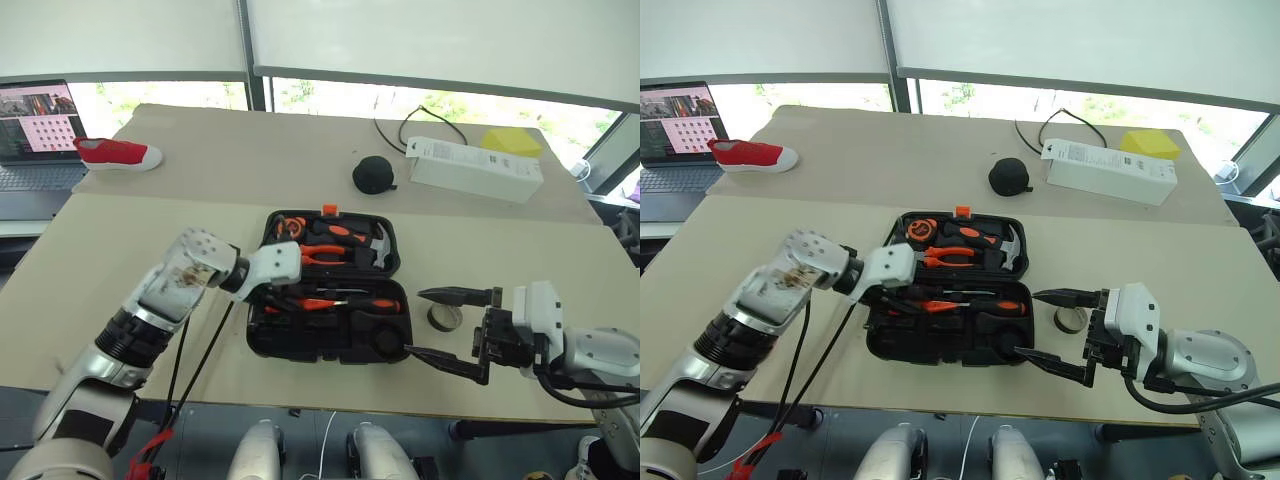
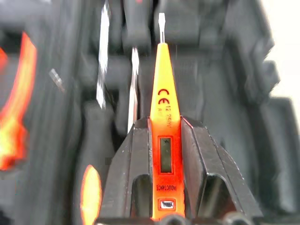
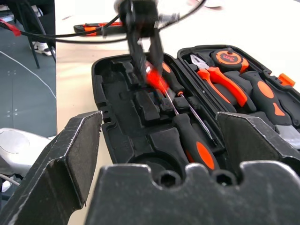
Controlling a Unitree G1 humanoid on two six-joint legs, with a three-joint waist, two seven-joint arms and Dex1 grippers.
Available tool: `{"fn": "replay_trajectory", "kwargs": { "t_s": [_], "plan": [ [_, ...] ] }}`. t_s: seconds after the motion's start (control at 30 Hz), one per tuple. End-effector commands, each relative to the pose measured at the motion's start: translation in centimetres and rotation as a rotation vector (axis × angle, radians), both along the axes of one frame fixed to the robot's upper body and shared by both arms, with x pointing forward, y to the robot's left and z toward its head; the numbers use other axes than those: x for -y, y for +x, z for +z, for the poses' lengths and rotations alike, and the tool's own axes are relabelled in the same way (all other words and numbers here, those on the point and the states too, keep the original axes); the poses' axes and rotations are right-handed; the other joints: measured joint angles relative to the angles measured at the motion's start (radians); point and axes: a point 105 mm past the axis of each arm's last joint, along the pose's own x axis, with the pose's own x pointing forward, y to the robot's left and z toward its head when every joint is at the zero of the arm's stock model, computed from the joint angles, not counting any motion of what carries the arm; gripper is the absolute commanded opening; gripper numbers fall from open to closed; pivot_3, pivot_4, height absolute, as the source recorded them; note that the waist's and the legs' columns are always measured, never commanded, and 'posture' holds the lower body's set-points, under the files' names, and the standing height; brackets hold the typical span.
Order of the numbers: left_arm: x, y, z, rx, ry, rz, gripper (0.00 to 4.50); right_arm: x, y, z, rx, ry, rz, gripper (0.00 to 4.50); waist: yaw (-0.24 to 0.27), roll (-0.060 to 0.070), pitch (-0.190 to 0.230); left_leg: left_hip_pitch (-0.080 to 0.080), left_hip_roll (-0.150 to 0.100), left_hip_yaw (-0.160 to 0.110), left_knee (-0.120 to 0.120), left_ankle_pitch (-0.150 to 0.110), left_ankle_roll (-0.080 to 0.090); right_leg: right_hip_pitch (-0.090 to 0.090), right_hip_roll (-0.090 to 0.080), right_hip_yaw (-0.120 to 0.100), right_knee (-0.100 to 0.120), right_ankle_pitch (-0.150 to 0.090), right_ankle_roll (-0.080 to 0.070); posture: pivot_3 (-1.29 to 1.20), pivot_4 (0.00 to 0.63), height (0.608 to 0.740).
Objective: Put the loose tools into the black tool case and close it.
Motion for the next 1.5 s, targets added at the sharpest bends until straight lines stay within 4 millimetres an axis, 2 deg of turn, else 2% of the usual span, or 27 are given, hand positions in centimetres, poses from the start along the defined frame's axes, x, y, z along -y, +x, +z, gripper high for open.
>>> {"fn": "replay_trajectory", "kwargs": {
  "t_s": [0.03,0.17,0.33,0.43,0.73,1.0,1.2,1.27,1.3,1.33,1.37,1.43,1.5],
  "plan": [
    [-1.0,-0.5,1.3,0.033,-0.017,-0.031,0.43,0.1,0.0,0.6,0.024,0.006,0.004,4.50,-0.001,0.000,0.000,0.000,0.000,0.000,0.000,0.000,0.000,0.000,0.000,0.000,0.001,0.000,0.000,0.00,0.150,0.740],
    [-1.7,-0.9,-0.4,0.018,0.063,-0.034,0.43,0.2,0.1,0.5,0.021,0.007,0.003,4.50,-0.005,0.000,0.000,0.000,0.000,0.000,0.002,0.000,0.000,0.000,0.000,0.000,0.002,0.000,0.000,0.00,0.150,0.740],
    [-0.8,-1.1,-2.3,-0.019,0.117,-0.006,0.43,0.1,0.2,0.6,0.025,0.012,0.004,4.50,0.002,0.000,0.000,0.000,0.000,0.000,0.004,0.000,0.000,0.001,0.000,0.000,0.003,0.000,0.001,0.00,0.150,0.740],
    [-0.7,-0.4,-3.1,-0.007,0.154,0.043,0.43,0.1,0.1,0.7,0.027,0.011,0.004,4.50,0.003,0.000,0.000,0.000,0.000,0.000,0.004,0.000,0.000,0.001,0.000,0.000,0.003,0.000,0.001,0.00,0.150,0.740],
    [-0.7,0.3,-3.8,0.010,0.250,0.063,0.43,-0.1,0.0,0.7,0.024,0.015,0.004,4.50,0.000,0.000,0.000,0.001,0.000,0.000,0.004,0.000,0.000,0.001,0.000,0.000,0.003,0.000,0.001,0.00,0.150,0.740],
    [-0.6,-0.9,-4.5,-0.044,0.322,0.002,0.43,-0.3,0.2,0.7,0.026,0.019,0.004,4.50,-0.008,0.000,0.000,0.001,0.000,0.000,0.004,0.000,0.000,0.001,0.000,0.000,0.003,0.000,0.001,0.00,0.150,0.740],
    [-0.6,-0.8,-4.9,-0.075,0.313,0.036,0.43,-0.5,0.3,0.6,0.027,0.025,0.006,4.50,-0.010,0.000,0.000,0.001,0.000,0.000,0.004,0.000,0.000,0.001,0.001,0.000,0.003,0.000,0.001,0.00,0.150,0.740],
    [-0.4,-0.5,-4.7,-0.062,0.268,0.038,1.43,-0.6,0.3,0.6,0.027,0.028,0.007,4.50,-0.009,0.000,0.000,0.001,0.000,0.000,0.004,0.000,0.000,0.001,0.001,0.000,0.003,0.000,0.001,0.00,0.150,0.740],
    [-0.3,-0.4,-4.3,-0.050,0.240,0.035,1.56,-0.6,0.4,0.6,0.027,0.030,0.008,4.50,-0.009,0.000,0.000,0.001,0.000,0.000,0.004,0.000,0.000,0.001,0.001,0.000,0.003,0.000,0.001,0.00,0.150,0.740],
    [-0.1,-0.3,-3.9,-0.041,0.200,0.031,2.09,-0.7,0.4,0.6,0.027,0.031,0.008,4.50,-0.009,0.000,0.000,0.001,0.000,0.000,0.004,0.000,0.000,0.001,0.000,0.001,0.003,0.000,0.001,0.00,0.150,0.740],
    [0.2,-0.3,-3.2,-0.031,0.152,0.015,2.27,-0.7,0.4,0.6,0.027,0.031,0.009,4.50,-0.008,0.000,0.000,0.001,0.000,0.000,0.004,0.000,0.000,0.001,0.001,0.001,0.003,0.000,0.001,0.00,0.150,0.740],
    [0.5,-0.3,-1.7,-0.002,0.076,-0.008,3.04,-0.7,0.4,0.6,0.026,0.032,0.011,4.50,-0.007,0.000,0.000,0.001,0.000,0.000,0.004,0.000,0.000,0.001,0.000,0.001,0.003,0.000,0.001,0.00,0.150,0.740],
    [0.5,-0.3,-0.9,0.020,0.044,-0.021,3.04,-0.7,0.4,0.6,0.025,0.032,0.012,4.50,0.000,0.000,0.000,0.000,0.000,-0.001,0.005,0.000,0.000,0.001,0.000,0.000,0.004,0.000,0.001,0.00,0.150,0.740]
  ]
}}
